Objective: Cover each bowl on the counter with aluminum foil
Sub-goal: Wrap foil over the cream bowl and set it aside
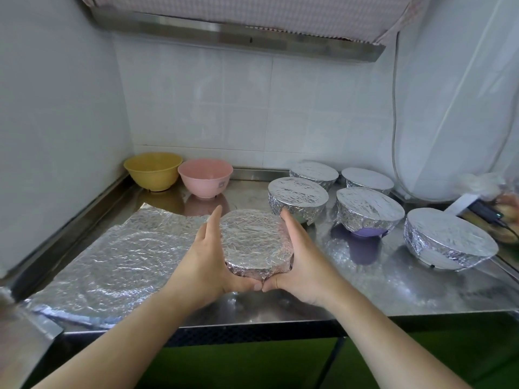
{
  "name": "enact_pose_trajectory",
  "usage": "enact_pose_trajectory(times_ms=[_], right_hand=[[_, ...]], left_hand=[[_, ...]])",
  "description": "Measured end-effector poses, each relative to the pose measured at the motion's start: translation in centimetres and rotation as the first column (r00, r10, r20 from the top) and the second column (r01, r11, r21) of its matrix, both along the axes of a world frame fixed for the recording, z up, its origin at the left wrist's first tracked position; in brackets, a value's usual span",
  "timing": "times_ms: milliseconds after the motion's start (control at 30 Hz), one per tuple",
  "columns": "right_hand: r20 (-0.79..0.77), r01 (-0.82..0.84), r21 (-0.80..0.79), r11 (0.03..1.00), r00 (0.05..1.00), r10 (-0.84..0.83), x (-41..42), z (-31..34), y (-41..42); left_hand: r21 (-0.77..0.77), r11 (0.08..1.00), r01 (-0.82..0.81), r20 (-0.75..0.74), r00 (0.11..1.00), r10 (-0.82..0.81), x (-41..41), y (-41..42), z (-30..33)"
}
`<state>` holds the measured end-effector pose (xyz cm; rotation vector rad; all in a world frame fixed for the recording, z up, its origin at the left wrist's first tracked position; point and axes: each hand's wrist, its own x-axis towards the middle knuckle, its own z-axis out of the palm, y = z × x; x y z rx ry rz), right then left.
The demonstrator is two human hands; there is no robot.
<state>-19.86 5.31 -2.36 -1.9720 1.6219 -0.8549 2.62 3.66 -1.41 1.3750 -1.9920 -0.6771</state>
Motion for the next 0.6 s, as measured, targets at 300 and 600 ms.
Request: enact_pose_trajectory(times_ms=[300,600], right_hand=[[0.092,-0.132,0.112,0.985,0.988,0.122,-1.3,2.0,0.9],[0.164,0.143,0.01,0.99,0.976,-0.143,2.2,2.5,-1.7]], left_hand=[[0.062,0.997,0.04,-0.025,0.999,-0.038,0.8,0.3,0.8],[0.083,0.971,-0.224,-0.203,0.95,0.237,-2.8,0.4,1.1]])
